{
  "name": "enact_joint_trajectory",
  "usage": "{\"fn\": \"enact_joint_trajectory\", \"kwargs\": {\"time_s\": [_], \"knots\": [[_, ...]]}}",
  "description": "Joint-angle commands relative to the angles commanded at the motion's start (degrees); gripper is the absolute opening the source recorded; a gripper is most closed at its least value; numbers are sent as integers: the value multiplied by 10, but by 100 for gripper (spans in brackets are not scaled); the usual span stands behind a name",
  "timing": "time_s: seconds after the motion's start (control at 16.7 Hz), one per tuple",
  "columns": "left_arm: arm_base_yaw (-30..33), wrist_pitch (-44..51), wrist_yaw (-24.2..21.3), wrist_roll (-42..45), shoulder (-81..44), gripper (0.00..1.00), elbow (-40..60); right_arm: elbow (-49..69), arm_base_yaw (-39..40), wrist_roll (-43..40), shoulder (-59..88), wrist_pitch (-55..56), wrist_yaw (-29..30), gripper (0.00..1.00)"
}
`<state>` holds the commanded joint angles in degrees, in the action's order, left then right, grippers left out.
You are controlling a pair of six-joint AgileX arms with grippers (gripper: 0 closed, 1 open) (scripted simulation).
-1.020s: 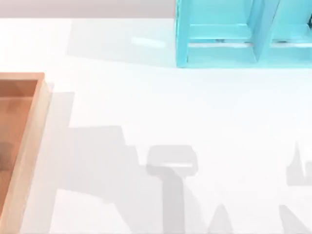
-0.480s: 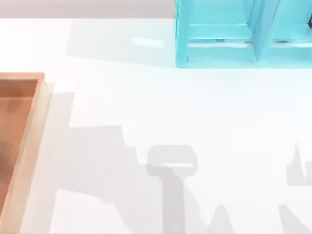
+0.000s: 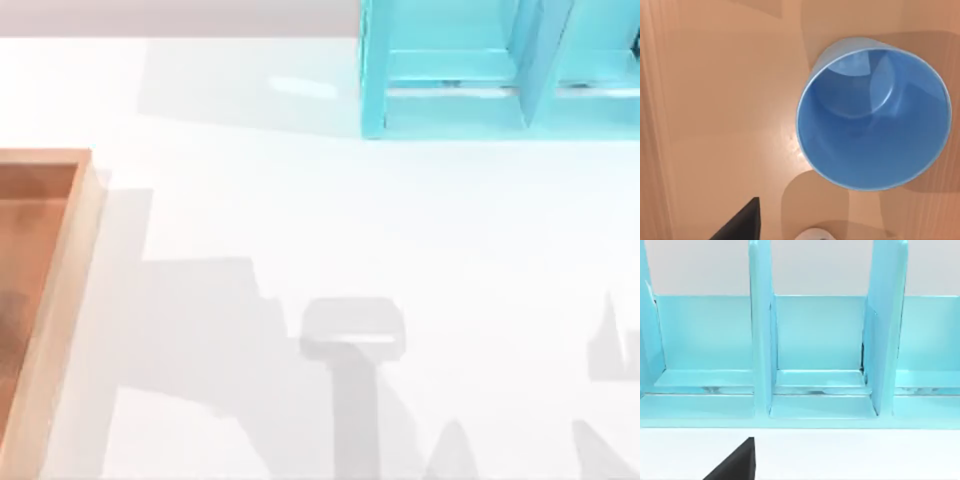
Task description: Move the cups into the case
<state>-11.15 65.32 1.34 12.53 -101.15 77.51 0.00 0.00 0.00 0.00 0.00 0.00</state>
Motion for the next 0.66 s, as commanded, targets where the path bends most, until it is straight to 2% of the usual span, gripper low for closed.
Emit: {"fn": "enact_joint_trajectory", "kwargs": {"time_s": [0.48, 0.66], "knots": [[2, 193, -1, -2, -2, 100, 196, 0, 0, 0, 0, 0, 0, 100], [3, 219, 0, -2, -3, 100, 221, 0, 0, 0, 0, 0, 0, 100]]}}
